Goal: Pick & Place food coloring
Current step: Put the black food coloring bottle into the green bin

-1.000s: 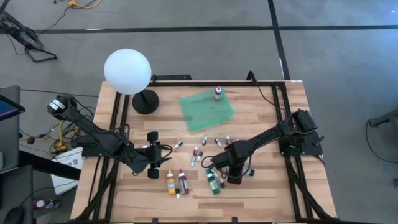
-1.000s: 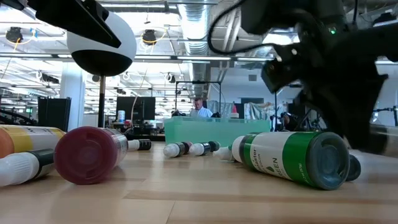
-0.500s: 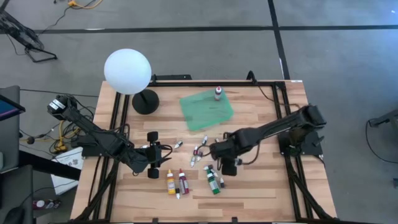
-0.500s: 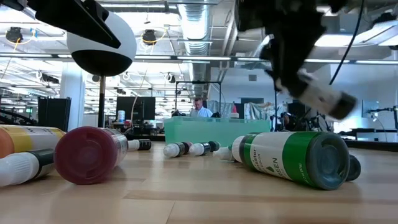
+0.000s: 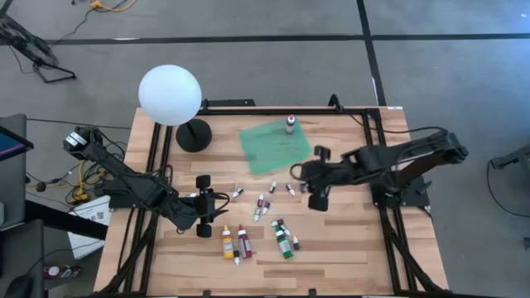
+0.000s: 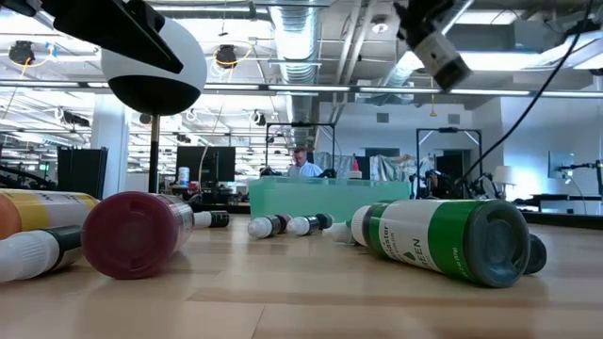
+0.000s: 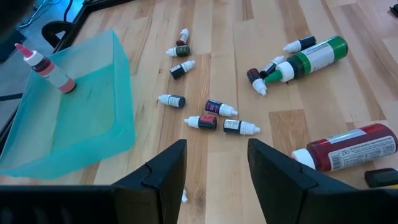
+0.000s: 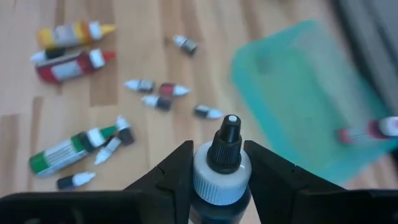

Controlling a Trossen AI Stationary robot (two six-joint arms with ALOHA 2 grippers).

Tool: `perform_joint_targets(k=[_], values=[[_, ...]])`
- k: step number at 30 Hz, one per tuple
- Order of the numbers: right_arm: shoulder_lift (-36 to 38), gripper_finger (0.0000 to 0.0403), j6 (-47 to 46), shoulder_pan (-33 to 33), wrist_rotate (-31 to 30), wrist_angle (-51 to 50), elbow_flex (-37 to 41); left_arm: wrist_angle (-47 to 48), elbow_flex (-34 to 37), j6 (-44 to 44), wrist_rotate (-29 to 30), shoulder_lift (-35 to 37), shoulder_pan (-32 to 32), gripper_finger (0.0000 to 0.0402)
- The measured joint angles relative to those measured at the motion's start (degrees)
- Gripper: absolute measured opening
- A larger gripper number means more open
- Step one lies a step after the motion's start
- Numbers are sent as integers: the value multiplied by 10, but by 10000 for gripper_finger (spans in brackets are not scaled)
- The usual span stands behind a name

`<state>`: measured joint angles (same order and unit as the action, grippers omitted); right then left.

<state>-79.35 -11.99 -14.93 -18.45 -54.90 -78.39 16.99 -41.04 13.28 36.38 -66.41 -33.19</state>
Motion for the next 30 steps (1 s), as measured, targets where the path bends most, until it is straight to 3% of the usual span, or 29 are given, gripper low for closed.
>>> perform_joint_targets(k=[8,13,23,30], values=[[80,122,-13,0,-71,-44,3,0,0,0,0,0,0,165],[152,128,-38,-5,-103,-43,60,1,0,0,0,0,0,165],[351,125,-105,-53,-198,76,291,-1,0,0,0,0,0,165],[459,132,-70,-52,-276,295,482,-5,0,0,1,0,0,165]])
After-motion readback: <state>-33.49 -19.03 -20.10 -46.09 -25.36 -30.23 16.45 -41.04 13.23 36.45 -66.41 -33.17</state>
